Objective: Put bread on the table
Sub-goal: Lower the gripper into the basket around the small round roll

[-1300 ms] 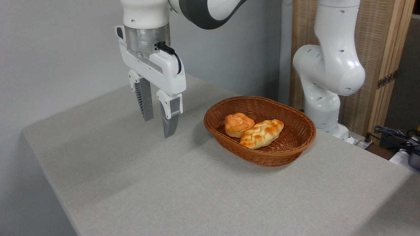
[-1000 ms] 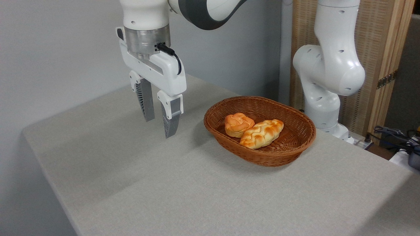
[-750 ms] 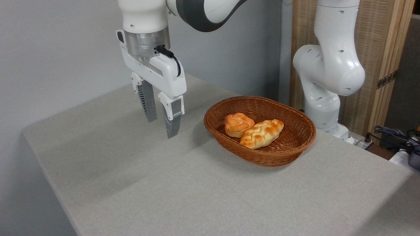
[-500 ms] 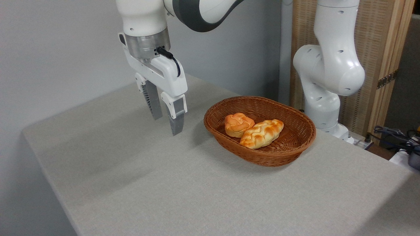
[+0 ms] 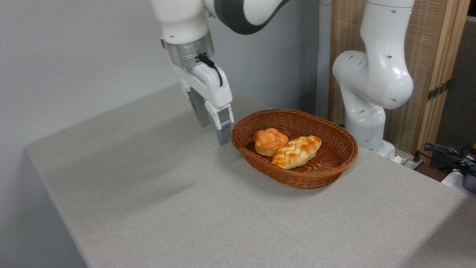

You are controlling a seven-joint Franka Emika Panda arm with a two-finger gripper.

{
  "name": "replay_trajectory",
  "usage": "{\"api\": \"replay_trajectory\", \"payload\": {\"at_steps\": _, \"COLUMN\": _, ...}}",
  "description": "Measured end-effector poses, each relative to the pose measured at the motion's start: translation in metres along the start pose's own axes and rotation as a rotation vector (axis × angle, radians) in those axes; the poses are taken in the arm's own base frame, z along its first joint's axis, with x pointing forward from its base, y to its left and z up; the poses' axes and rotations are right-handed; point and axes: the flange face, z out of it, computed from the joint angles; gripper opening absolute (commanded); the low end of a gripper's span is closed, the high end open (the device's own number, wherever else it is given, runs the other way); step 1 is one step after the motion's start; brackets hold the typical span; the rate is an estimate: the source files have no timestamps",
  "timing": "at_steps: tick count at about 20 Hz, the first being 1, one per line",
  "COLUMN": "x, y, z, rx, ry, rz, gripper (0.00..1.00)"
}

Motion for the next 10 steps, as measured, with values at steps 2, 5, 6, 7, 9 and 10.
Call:
{"api": "replay_trajectory", "payload": {"at_steps": 2, "x": -0.014, "y": 0.011, "z": 0.006, "rx": -0.017, "ry": -0.014, "rz": 0.047, "gripper": 1.00}}
{"api": "replay_trajectory", "payload": {"at_steps": 5, "x": -0.033, "y": 0.025, "z": 0.016, "rx": -0.029, "ry": -0.038, "rz": 0.114, "gripper": 1.00}}
{"api": "replay_trajectory", "payload": {"at_steps": 6, "x": -0.038, "y": 0.029, "z": 0.020, "rx": -0.035, "ry": -0.043, "rz": 0.127, "gripper": 1.00}}
{"api": "replay_trajectory", "payload": {"at_steps": 7, "x": -0.042, "y": 0.032, "z": 0.025, "rx": -0.042, "ry": -0.047, "rz": 0.138, "gripper": 1.00}}
{"api": "replay_trajectory", "payload": {"at_steps": 9, "x": -0.053, "y": 0.040, "z": 0.037, "rx": -0.069, "ry": -0.067, "rz": 0.169, "gripper": 1.00}}
{"api": "replay_trajectory", "payload": {"at_steps": 10, "x": -0.057, "y": 0.044, "z": 0.042, "rx": -0.089, "ry": -0.082, "rz": 0.187, "gripper": 1.00}}
